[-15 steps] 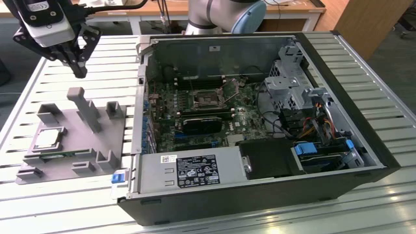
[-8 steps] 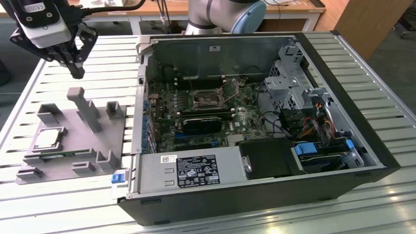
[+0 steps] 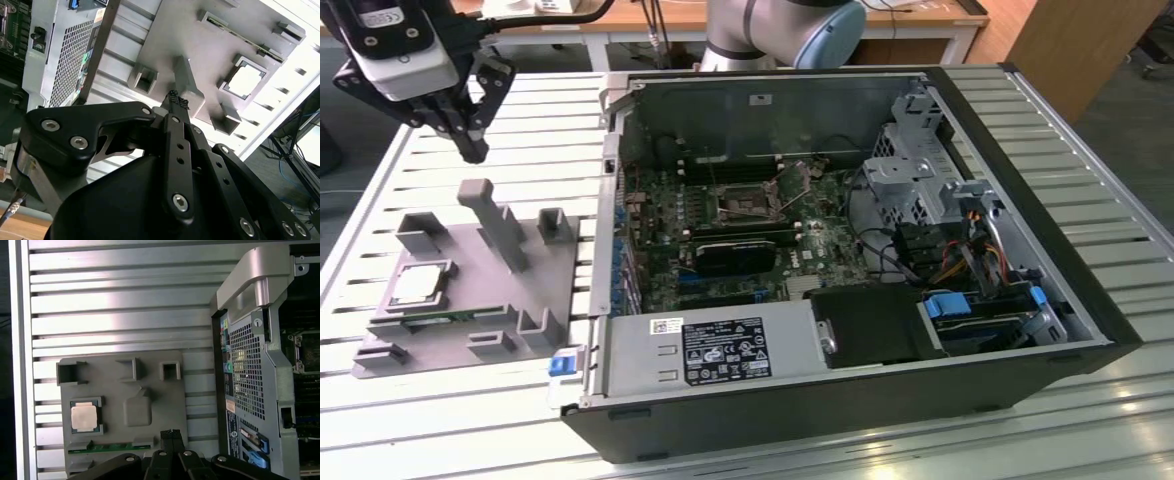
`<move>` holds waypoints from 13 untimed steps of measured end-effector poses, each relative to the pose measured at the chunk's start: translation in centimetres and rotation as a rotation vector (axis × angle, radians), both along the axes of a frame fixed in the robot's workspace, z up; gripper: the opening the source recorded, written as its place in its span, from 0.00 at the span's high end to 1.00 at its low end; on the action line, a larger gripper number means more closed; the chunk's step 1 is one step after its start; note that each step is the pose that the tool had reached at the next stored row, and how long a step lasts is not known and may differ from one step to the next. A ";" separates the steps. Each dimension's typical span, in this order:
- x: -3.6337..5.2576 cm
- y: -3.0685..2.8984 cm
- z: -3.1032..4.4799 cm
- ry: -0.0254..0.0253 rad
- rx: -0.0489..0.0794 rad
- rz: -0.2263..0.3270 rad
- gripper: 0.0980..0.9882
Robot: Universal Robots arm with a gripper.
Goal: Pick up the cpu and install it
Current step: 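Reach for the cpu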
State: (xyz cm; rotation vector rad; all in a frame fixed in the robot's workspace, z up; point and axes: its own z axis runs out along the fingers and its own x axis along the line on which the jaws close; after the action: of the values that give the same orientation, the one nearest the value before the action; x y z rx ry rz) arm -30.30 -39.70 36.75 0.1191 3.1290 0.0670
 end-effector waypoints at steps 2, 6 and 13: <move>-0.12 0.00 -0.04 0.0002 0.000 0.000 0.99; -0.37 0.00 -0.09 0.0010 0.000 0.000 0.99; -0.78 0.00 -0.20 0.0024 0.000 0.000 0.99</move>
State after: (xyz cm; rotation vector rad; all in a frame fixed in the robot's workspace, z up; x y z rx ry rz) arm -31.07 -39.69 36.55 0.1193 3.1313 0.0669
